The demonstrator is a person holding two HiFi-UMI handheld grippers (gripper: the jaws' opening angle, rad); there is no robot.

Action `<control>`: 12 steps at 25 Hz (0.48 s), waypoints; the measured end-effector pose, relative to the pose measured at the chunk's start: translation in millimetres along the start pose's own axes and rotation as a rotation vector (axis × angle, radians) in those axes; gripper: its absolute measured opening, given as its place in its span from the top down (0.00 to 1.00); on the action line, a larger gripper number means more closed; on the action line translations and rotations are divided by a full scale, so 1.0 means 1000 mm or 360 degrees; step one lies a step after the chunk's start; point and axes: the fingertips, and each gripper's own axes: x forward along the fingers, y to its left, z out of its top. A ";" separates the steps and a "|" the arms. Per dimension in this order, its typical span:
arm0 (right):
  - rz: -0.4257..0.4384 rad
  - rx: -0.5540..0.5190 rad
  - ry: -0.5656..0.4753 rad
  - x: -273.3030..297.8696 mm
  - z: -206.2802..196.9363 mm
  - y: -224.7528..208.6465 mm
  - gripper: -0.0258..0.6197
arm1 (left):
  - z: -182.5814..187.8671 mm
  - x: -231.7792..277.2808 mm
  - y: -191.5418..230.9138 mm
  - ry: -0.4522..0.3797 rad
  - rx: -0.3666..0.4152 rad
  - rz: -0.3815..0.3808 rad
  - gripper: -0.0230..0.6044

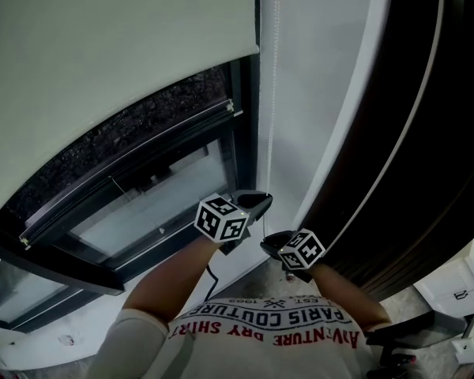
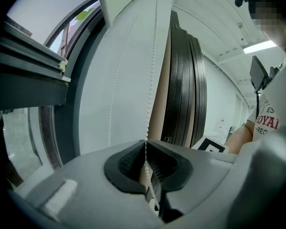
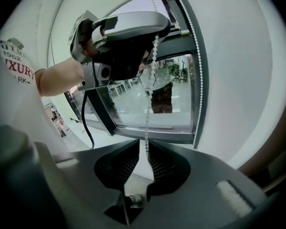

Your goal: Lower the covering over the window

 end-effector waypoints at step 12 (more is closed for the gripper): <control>0.0021 -0.0156 -0.0304 -0.092 0.100 -0.011 0.69 | -0.002 -0.007 -0.006 0.0019 0.0049 -0.0002 0.94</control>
